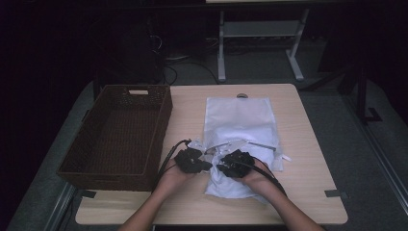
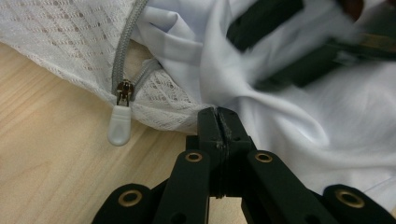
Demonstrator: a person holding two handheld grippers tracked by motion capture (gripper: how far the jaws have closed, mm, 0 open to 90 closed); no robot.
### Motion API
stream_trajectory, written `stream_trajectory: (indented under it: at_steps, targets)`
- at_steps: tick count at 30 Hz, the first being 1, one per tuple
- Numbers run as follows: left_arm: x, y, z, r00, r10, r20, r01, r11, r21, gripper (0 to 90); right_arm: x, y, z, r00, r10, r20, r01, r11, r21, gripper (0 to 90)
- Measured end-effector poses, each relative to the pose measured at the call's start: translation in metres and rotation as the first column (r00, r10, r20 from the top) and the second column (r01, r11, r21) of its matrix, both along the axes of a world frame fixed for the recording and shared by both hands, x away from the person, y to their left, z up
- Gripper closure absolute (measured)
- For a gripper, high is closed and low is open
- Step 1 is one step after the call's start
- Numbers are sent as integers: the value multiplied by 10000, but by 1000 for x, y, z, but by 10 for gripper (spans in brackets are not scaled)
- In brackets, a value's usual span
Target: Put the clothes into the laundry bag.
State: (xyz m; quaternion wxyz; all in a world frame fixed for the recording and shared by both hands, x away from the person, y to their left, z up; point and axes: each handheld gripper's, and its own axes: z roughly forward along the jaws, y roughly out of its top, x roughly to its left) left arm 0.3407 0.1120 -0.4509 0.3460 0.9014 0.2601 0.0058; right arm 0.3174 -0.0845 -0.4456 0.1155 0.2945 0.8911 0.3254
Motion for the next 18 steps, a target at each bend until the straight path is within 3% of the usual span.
stream_trajectory:
  at_steps: [2,3,6,11,13,16,17,18]
  targets:
    - [0,0,0,10000,-44,3,44,10000,23,894,3,-3,-4,9999,-99,16,99,9999,62,891]
    - [0,0,0,10000,-67,9,67,10000,58,894,6,-6,-4,9999,-137,-86,139,9996,255,896]
    - [0,-1,0,10000,-68,33,67,10000,69,894,6,-6,-4,9998,-190,72,189,9996,233,898]
    - [-1,-2,0,10000,-94,23,94,9999,120,894,14,-10,-1,9960,-710,533,700,9973,215,900]
    - [-1,-3,0,9999,-121,24,120,9998,126,894,22,-15,2,9904,-1176,724,1152,9927,368,900]
    - [-1,-3,0,9999,-144,33,144,9998,131,894,29,-19,2,9869,-1425,757,1398,9894,398,900]
    - [-1,-3,0,9998,-213,4,213,9996,179,894,34,-24,3,9779,-1803,1055,1773,9835,371,900]
    - [-1,-3,0,9998,-213,4,213,9996,179,894,34,-24,3,9779,-1803,1055,1773,9835,371,900]
